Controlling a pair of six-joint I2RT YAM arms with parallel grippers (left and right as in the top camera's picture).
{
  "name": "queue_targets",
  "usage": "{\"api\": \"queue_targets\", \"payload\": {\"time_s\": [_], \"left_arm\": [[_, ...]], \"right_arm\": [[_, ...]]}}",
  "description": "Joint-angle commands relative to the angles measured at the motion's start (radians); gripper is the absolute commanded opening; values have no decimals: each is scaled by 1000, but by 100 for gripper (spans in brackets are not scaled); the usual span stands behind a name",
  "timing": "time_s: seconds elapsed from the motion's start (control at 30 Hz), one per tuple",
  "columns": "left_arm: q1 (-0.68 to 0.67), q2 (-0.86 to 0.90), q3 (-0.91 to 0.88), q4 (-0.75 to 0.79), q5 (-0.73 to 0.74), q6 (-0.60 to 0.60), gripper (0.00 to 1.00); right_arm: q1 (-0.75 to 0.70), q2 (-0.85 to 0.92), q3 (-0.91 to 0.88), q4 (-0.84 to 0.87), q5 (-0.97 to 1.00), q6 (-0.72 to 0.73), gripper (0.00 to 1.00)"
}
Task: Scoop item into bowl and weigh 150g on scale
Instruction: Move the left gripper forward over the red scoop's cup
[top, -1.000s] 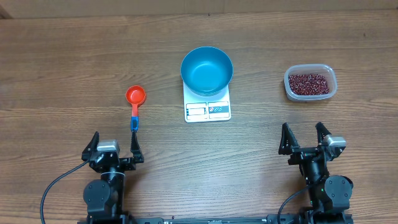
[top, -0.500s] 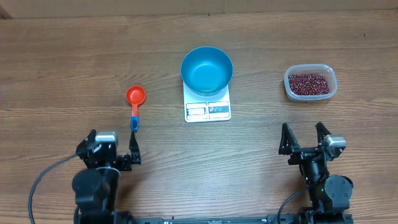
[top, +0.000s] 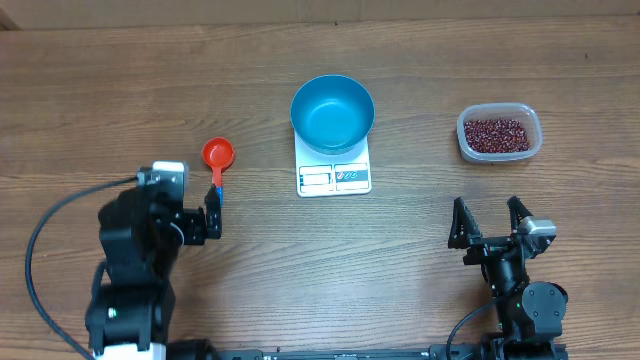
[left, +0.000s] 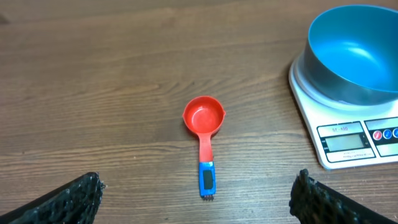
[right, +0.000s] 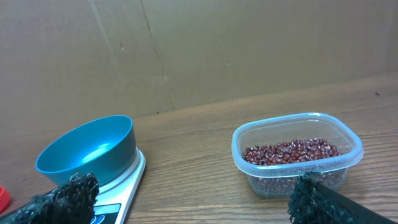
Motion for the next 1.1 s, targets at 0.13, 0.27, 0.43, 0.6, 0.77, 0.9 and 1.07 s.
{"api": "queue_targets", "payload": {"time_s": [0.13,0.27,0.43,0.6,0.77,0.9,1.07], "left_arm": [[6,155,148,-81,11,19,99],[6,239,229,-167,11,18,99],[6,337,335,-254,12,19,99],[6,428,432,-333,45,27,99],[6,505,497,-380,45,27,100],[6,576,557,-426,45,27,99],[6,671,650,-487,45,42,100]], "right_arm": [[6,-11,-10,2,6,-7,100],[6,-11,-10,2,6,-7,100],[6,-11,-10,2,6,-7,100],[6,-11,-10,2,6,-7,100],[6,-11,-10,2,6,-7,100],[6,-11,-10,2,6,-7,100],[6,-11,-10,2,6,-7,100]]}}
